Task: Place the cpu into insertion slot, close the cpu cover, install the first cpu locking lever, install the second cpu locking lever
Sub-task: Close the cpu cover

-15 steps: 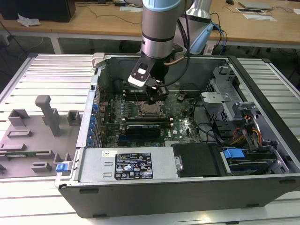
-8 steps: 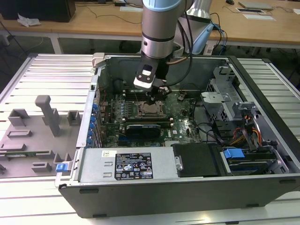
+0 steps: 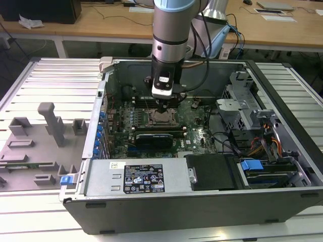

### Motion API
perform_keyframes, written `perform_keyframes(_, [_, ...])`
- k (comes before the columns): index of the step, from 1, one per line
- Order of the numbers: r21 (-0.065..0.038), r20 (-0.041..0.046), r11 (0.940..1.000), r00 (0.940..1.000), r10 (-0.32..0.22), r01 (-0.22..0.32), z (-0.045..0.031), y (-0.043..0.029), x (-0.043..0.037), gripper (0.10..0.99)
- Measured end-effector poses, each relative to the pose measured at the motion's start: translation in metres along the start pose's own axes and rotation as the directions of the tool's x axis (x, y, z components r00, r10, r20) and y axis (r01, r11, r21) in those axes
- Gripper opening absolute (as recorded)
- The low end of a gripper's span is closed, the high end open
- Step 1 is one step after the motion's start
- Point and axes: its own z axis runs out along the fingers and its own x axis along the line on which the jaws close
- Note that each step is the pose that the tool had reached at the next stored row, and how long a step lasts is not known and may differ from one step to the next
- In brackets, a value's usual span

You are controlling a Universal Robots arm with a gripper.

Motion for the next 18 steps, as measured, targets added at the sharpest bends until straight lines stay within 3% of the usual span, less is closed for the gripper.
perform_keyframes(4, [0.003,-0.0001,0.9946,0.9946,-0.103,0.103,0.0000,0.0000,0.0000,0.106])
perform_keyframes(7, [0.005,-0.0006,0.9831,0.9831,-0.183,0.183,0.0001,0.0000,0.0000,0.106])
perform_keyframes(9, [0.006,-0.0010,0.9744,0.9744,-0.225,0.225,0.0001,0.0000,0.0000,0.106])
perform_keyframes(14, [0.008,-0.0012,0.9456,0.9456,-0.325,0.325,0.0005,0.0000,0.0000,0.106])
perform_keyframes(18, [0.003,0.0144,0.9240,0.9239,-0.382,0.382,0.0008,0.0000,0.0000,0.106])
